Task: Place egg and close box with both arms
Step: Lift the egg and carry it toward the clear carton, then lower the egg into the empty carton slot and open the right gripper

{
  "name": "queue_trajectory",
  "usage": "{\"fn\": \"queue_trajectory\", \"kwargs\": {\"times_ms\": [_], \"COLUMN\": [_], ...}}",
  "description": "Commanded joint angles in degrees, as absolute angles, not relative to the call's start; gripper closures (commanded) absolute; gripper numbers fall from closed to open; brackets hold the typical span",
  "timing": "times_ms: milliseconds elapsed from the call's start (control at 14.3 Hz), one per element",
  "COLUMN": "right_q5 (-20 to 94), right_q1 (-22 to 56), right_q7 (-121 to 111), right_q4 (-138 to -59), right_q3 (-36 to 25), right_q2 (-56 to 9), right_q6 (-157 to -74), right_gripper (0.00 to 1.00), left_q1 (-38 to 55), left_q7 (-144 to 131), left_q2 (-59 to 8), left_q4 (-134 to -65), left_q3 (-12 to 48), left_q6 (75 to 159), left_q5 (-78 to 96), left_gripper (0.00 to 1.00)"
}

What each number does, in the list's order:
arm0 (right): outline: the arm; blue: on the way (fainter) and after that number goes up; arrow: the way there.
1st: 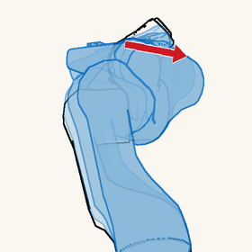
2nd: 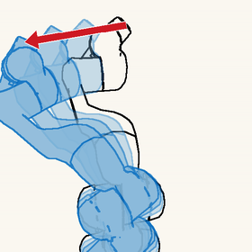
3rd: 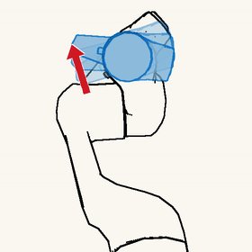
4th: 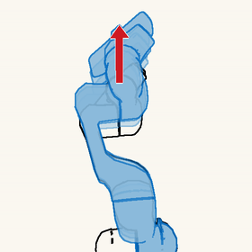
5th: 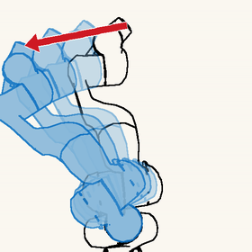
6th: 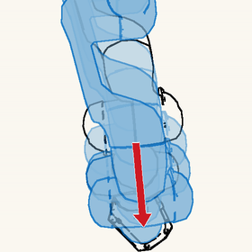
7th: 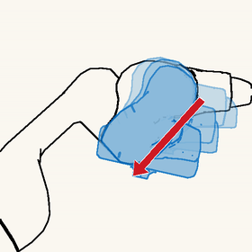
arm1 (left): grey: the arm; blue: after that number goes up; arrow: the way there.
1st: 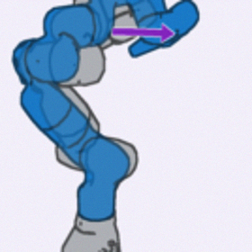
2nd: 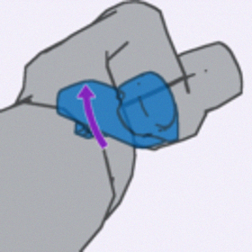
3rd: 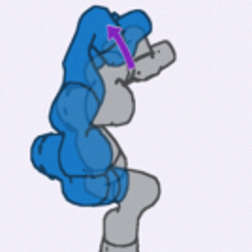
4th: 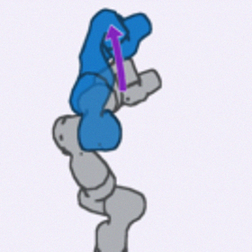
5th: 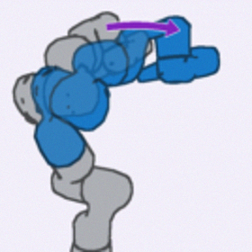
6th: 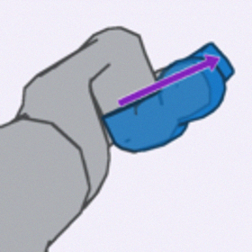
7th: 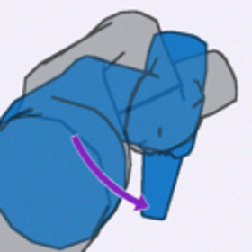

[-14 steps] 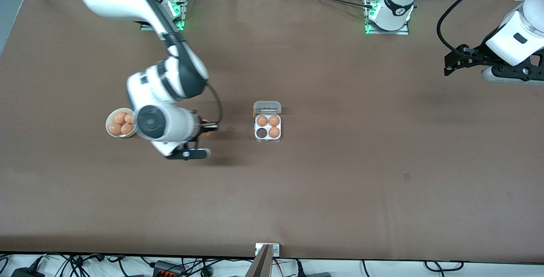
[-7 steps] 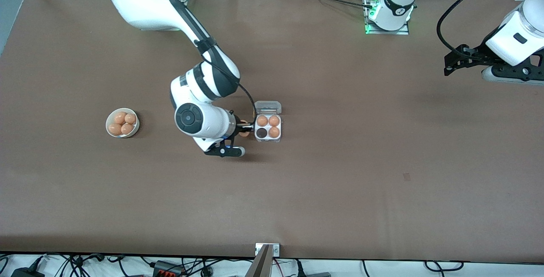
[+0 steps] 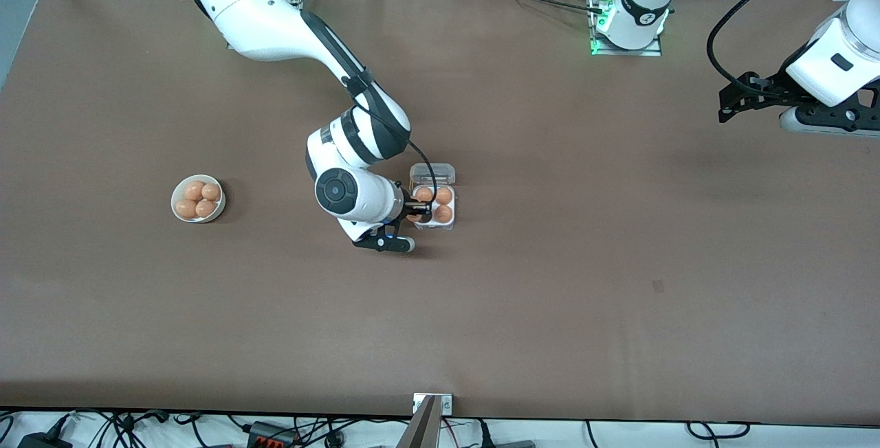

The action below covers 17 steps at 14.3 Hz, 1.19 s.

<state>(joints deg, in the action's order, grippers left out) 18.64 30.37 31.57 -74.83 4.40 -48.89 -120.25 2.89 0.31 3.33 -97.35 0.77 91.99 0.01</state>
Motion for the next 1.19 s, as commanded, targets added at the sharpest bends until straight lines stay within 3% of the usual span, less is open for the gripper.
{"fn": "queue_trajectory", "kwargs": {"times_ms": [0, 280, 350, 420, 770, 1121], "right_q5": [22.1, 22.2, 22.2, 22.1, 21.8, 21.5], "right_q1": [31.6, 33.3, 33.1, 32.9, 32.6, 31.3], "right_q7": [33.1, 34.7, 34.9, 35.0, 34.9, 34.3], "right_q4": [-73.4, -73.5, -73.5, -73.5, -73.5, -69.6], "right_q3": [3.9, 3.9, 3.9, 3.9, 3.5, -0.1], "right_q2": [-50.4, -50.5, -50.3, -50.1, -49.0, -44.1], "right_q6": [-121.1, -120.4, -120.3, -120.3, -118.8, -107.4], "right_gripper": [0.82, 0.79, 0.48, 0.04, 0.00, 0.00], "left_q1": [2.9, 2.6, 2.5, 2.4, 2.4, 2.4], "left_q7": [0.5, 0.5, 0.5, 0.5, 0.5, 0.5], "left_q2": [2.9, 2.9, 2.9, 2.9, 2.9, 2.9], "left_q4": [-96.0, -96.0, -96.0, -96.0, -96.0, -96.0], "left_q3": [0.7, 0.7, 0.7, 0.7, 0.6, 0.6], "left_q6": [90.9, 90.7, 90.0, 89.7, 89.6, 89.6], "left_q5": [-0.9, -0.9, -0.8, -0.7, -0.7, -0.7], "left_gripper": [0.00, 0.00, 0.00, 0.00, 0.00, 0.00]}}
